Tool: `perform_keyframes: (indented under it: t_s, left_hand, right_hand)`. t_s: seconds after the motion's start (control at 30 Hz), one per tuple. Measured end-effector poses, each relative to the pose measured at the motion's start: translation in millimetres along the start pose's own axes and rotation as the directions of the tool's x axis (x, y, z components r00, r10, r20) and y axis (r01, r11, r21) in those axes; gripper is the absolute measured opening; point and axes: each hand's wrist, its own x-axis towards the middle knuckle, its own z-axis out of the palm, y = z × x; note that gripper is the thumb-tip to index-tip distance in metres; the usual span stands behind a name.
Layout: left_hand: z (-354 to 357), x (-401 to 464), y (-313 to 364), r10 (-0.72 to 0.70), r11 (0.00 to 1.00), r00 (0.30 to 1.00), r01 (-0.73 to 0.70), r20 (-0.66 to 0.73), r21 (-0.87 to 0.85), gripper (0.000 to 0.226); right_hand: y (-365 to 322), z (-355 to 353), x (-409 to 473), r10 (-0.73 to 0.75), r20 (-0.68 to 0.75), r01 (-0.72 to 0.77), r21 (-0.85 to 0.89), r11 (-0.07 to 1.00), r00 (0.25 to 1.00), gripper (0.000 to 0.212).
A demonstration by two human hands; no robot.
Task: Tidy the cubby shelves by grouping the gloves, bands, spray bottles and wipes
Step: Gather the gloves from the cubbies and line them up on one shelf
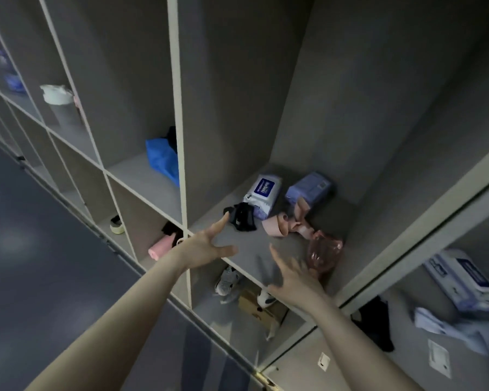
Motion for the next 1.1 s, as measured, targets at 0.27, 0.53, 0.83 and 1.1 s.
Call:
perform_keyframes:
  t_s: [0.27,0.53,0.83,1.1]
  left_hand:
    - [-17,118,-48,-0.161,0.904,0.951,0.035,0.264,0.426,0.085]
    - [-18,157,-60,-0.221,0.581,0.925,-0.131,0.310,0.803,0.075]
    - [-15,179,-48,-0.215,0.413,0.890,-0.289,0.401,0.864,0.064]
    - [-11,161,-54,-0.095,0.336,0.916,-0.339,0.390,0.879,0.046]
  right_hand:
    - [14,35,40,0.214,-0.130,-0.234,-0.165,0.958,0.968,0.081]
    - [20,45,47,0.210,-0.212,-0.264,-0.271,0.926,0.954,0.067]
    - [12,48,41,0.139,-0.438,-0.284,-0.286,0.915,0.888,0.062]
    - [15,2,38,0.375,-0.531,-0.306,0.217,0.927,0.760,0.058]
